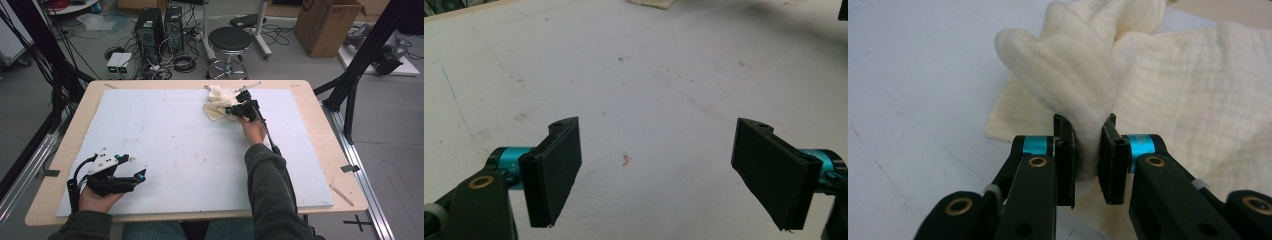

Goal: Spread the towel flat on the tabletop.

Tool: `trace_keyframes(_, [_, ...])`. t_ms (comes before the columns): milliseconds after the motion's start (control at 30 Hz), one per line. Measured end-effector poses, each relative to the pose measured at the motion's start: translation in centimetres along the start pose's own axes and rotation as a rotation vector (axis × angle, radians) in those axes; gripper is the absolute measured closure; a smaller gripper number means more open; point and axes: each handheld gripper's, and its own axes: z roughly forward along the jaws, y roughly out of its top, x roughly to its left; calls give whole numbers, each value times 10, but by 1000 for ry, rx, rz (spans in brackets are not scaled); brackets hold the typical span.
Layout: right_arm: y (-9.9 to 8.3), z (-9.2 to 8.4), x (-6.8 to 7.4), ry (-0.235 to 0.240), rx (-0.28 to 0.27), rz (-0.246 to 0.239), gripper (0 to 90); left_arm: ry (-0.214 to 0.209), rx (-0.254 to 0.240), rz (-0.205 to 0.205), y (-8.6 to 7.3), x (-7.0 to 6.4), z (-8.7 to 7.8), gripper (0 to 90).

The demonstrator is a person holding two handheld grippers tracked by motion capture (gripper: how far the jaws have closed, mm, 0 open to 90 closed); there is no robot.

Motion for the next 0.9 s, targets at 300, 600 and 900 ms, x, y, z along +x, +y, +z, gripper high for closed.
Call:
trace_keyframes(300, [2, -12, 3, 18, -28, -13, 803, 4, 0, -1, 0, -1, 0, 206])
trace_keyframes(600, [2, -29, 13, 47, -47, -33, 805, 8, -7, -2, 0, -1, -1, 206])
trace_keyframes(900, [2, -52, 27, 76, -88, -42, 806, 11, -8, -4, 0, -2, -2, 206])
